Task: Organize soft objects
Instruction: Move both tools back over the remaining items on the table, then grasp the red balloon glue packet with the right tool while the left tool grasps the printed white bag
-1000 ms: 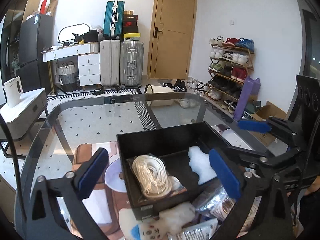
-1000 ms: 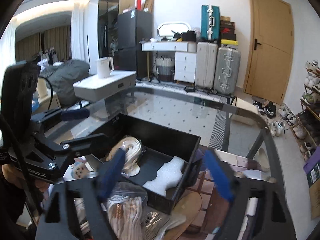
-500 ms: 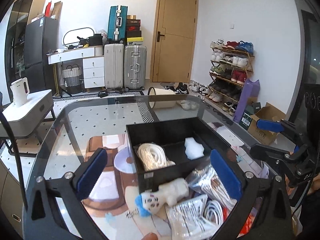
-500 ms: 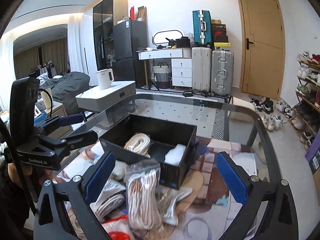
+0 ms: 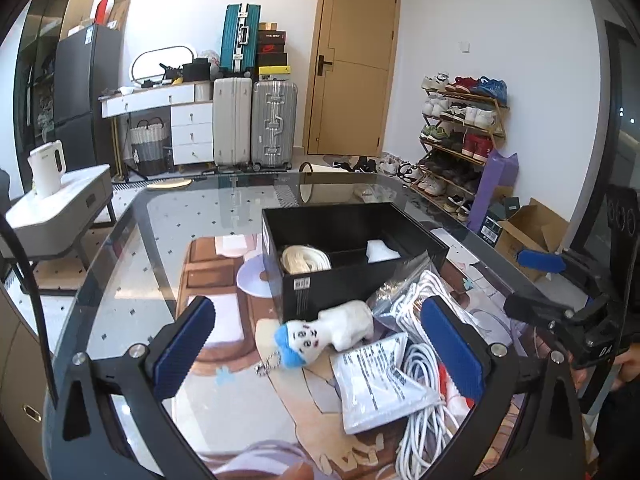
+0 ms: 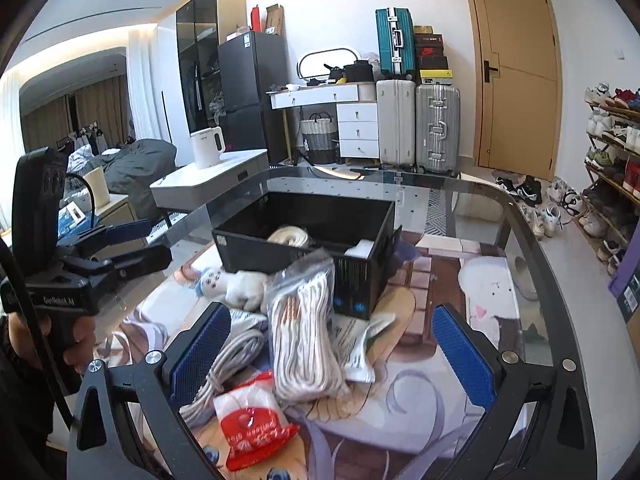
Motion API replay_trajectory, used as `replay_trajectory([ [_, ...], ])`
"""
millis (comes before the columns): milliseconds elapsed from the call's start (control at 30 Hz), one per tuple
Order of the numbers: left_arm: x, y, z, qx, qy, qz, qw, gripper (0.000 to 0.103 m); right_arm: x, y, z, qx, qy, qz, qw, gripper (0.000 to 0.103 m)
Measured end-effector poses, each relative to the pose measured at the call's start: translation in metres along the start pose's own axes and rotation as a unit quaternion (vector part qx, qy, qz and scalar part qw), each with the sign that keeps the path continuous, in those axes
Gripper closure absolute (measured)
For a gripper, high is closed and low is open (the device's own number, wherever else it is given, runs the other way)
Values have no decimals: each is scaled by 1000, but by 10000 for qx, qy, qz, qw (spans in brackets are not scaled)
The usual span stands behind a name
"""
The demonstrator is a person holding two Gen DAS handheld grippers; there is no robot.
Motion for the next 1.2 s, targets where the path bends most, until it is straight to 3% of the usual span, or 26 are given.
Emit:
replay_trajectory([
  [633, -9, -15, -43, 509, -254, 169, 9982, 0, 16, -21, -51, 416, -7, 132, 9990, 1],
  [733, -7, -14, -45, 445, -254, 342, 9981, 0, 19, -26, -56, 504, 51, 150, 9986, 1],
  [1000, -6, -22, -51, 680, -139, 41, 9976, 0, 27, -39, -63, 718, 219, 201, 9970, 1],
  [1200, -12, -23, -53, 735, -228, 52, 9970, 0, 36, -50, -70, 895, 393, 213, 9950, 1],
])
Point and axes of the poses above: each gripper's, at about its wrist camera, not at the fingertips, and y roughly against the way its jaws point, x to its left, z to its top, the point moved 7 cm from there along -y, roughly the way its jaws point, and after that the axes turned 14 degrees about x, right-handed, at the moved point
